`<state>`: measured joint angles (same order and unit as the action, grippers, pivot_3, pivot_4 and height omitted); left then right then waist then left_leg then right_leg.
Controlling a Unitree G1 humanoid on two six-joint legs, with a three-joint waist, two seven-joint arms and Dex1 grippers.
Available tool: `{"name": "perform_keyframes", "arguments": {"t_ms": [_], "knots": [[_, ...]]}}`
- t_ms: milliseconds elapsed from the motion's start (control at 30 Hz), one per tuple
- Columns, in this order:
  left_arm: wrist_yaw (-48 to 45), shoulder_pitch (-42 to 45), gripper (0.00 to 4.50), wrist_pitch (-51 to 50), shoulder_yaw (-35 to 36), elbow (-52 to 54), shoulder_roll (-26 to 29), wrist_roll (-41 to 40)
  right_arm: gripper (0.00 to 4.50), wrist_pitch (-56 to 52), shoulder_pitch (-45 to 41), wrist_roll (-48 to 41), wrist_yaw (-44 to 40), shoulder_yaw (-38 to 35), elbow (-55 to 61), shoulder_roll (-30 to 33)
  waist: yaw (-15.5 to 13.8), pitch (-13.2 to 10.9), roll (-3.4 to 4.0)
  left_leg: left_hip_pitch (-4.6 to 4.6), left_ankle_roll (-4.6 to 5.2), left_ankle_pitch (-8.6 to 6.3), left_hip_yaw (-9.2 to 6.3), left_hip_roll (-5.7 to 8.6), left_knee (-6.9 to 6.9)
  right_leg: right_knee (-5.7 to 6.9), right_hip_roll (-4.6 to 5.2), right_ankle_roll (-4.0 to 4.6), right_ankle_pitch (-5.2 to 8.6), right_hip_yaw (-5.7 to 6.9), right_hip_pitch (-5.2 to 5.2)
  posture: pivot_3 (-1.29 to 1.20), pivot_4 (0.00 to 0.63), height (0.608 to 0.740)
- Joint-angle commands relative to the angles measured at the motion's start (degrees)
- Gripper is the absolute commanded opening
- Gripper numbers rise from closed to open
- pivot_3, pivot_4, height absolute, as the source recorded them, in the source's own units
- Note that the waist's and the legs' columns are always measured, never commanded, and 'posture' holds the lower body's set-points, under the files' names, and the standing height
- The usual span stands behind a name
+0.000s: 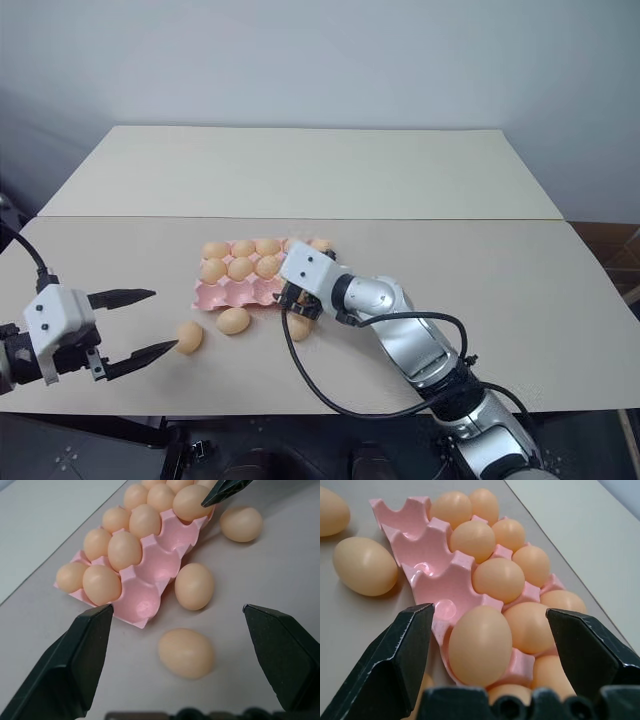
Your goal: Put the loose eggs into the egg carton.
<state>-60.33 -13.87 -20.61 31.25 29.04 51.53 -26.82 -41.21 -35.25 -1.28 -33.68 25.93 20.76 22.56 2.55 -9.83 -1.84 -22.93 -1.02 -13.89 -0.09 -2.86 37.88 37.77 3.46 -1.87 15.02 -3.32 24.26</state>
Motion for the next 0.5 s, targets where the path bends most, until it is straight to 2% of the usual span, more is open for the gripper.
{"name": "perform_keyframes", "arguments": {"t_ms": [33,200,367,500], "knots": [[-2.43,-0.60,4.50,-0.66,1.31,-0.08,1.43,-2.04,4.17,-8.34,-0.19,-5.56,-5.33,-5.18,9.85,4.11,-0.05,0.00,0.00,0.00,0.00,0.00,-0.01,0.00,0.00,-0.02,0.00,0.00,0.00,0.00,-0.02,0.00,0.150,0.740],[-4.26,-2.22,4.50,-0.29,1.16,-1.68,3.15,-0.20,4.17,-18.77,1.09,-13.71,-11.24,-9.94,17.29,11.50,-0.08,0.00,-0.01,0.06,0.00,0.00,-0.02,-0.01,0.00,-0.04,0.00,0.00,0.00,0.01,-0.07,0.00,0.150,0.740],[-5.59,-2.67,4.50,0.49,1.86,-2.95,4.04,-0.08,4.17,-17.69,5.13,-16.94,-15.03,-11.90,20.69,19.81,-0.11,0.01,-0.02,0.06,0.01,0.00,0.00,0.00,0.00,-0.09,0.00,0.00,0.01,0.02,-0.08,0.00,0.150,0.740],[-6.40,-2.47,4.50,0.88,1.81,-3.74,4.77,0.36,4.17,-16.48,5.87,-17.72,-15.21,-11.96,20.67,21.92,0.08,0.02,-0.03,0.09,0.01,0.00,0.02,0.00,0.00,-0.04,-0.02,0.00,0.01,-0.01,-0.07,0.00,0.150,0.740]]}}
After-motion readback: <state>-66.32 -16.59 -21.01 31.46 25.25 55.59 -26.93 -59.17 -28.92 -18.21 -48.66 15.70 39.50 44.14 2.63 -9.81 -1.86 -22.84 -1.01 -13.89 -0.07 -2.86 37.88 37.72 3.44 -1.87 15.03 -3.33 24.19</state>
